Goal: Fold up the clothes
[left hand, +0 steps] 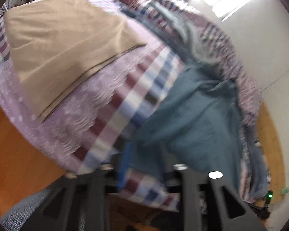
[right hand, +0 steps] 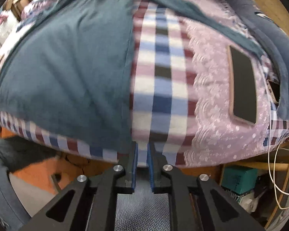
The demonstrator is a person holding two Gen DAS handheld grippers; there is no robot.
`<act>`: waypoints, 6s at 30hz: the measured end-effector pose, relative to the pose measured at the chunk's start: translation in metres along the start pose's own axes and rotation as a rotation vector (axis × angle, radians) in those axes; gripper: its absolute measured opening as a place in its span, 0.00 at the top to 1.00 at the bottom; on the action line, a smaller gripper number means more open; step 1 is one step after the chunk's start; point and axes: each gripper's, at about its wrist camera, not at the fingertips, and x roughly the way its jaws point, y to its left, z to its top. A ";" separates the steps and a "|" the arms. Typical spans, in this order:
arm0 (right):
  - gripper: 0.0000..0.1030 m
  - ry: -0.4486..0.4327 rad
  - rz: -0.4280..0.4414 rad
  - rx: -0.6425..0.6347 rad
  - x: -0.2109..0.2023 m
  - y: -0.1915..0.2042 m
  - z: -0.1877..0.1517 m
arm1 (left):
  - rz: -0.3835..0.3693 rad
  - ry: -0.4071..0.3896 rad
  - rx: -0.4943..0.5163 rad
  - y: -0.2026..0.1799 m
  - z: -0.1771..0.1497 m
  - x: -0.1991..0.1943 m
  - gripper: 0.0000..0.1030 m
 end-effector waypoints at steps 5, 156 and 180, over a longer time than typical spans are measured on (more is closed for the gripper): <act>0.59 -0.199 0.064 0.041 -0.031 0.016 0.033 | -0.149 -0.108 0.043 -0.027 0.002 -0.009 0.19; 0.45 -0.402 1.000 0.409 0.107 0.124 0.275 | -0.585 0.386 0.032 -0.263 0.039 0.286 0.17; 0.44 -0.612 0.754 0.370 0.062 0.075 0.258 | -0.460 0.412 0.136 -0.282 0.026 0.289 0.17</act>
